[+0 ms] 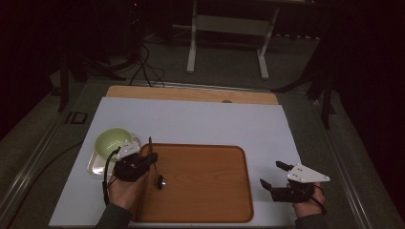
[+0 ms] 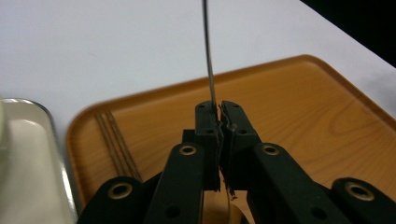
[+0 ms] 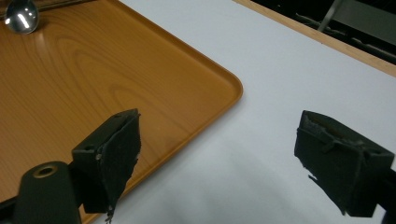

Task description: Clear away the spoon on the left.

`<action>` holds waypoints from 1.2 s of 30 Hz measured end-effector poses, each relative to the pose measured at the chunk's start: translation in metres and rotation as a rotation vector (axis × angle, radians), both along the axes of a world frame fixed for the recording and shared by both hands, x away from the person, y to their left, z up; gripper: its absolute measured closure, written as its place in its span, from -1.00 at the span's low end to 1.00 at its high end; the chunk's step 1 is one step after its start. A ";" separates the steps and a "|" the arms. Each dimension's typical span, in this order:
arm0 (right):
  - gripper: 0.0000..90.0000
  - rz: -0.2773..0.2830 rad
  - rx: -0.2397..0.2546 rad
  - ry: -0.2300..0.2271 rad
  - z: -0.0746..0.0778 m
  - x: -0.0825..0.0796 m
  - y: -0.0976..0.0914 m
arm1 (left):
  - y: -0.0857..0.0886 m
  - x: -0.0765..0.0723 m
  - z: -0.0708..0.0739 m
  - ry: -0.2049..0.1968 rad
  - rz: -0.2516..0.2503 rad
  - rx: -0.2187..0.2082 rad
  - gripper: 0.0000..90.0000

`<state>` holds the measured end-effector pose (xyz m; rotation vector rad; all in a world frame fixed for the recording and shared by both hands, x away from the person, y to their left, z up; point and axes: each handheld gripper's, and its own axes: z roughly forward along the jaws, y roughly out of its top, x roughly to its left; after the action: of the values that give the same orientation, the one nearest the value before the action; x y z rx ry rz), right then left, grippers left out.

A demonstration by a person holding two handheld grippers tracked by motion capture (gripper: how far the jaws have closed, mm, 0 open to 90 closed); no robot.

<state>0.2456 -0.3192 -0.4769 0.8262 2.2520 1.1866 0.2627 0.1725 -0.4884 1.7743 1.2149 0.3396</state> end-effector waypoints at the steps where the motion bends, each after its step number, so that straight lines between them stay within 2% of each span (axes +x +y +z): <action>1: -0.68 0.000 0.000 0.001 0.000 0.000 0.000 | 0.000 0.000 -0.002 0.005 -0.008 -0.018 0.93; 4: -0.68 0.002 -0.002 0.000 0.000 0.000 0.000 | -0.002 -0.001 -0.006 0.024 -0.014 -0.023 0.92; 8: -0.68 0.001 0.000 -0.001 0.000 0.000 0.000 | -0.003 -0.002 -0.012 0.057 -0.014 -0.009 0.89; 10: -0.68 0.002 0.000 -0.001 0.000 0.000 0.000 | -0.002 -0.001 -0.015 0.081 -0.025 -0.025 0.88; 14: -0.68 0.001 0.002 0.000 0.000 -0.001 0.000 | 0.000 -0.001 -0.020 0.117 -0.015 -0.051 0.86; 19: -0.68 0.002 0.002 0.000 0.000 0.000 0.000 | -0.001 -0.002 -0.026 0.169 -0.012 -0.027 0.84; 25: -0.68 0.003 0.002 0.001 0.001 -0.001 0.000 | -0.009 -0.003 -0.031 0.200 -0.019 0.011 0.82; 32: -0.68 0.004 0.003 0.003 0.000 0.000 0.000 | -0.010 0.000 -0.034 0.228 0.006 0.057 0.77; 36: -0.68 0.004 0.003 0.001 0.001 -0.001 0.000 | -0.012 0.001 -0.034 0.228 0.012 0.093 0.71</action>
<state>0.2451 -0.3194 -0.4762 0.8247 2.2539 1.1920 0.2635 0.1602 -0.5223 1.9271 1.3888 0.2068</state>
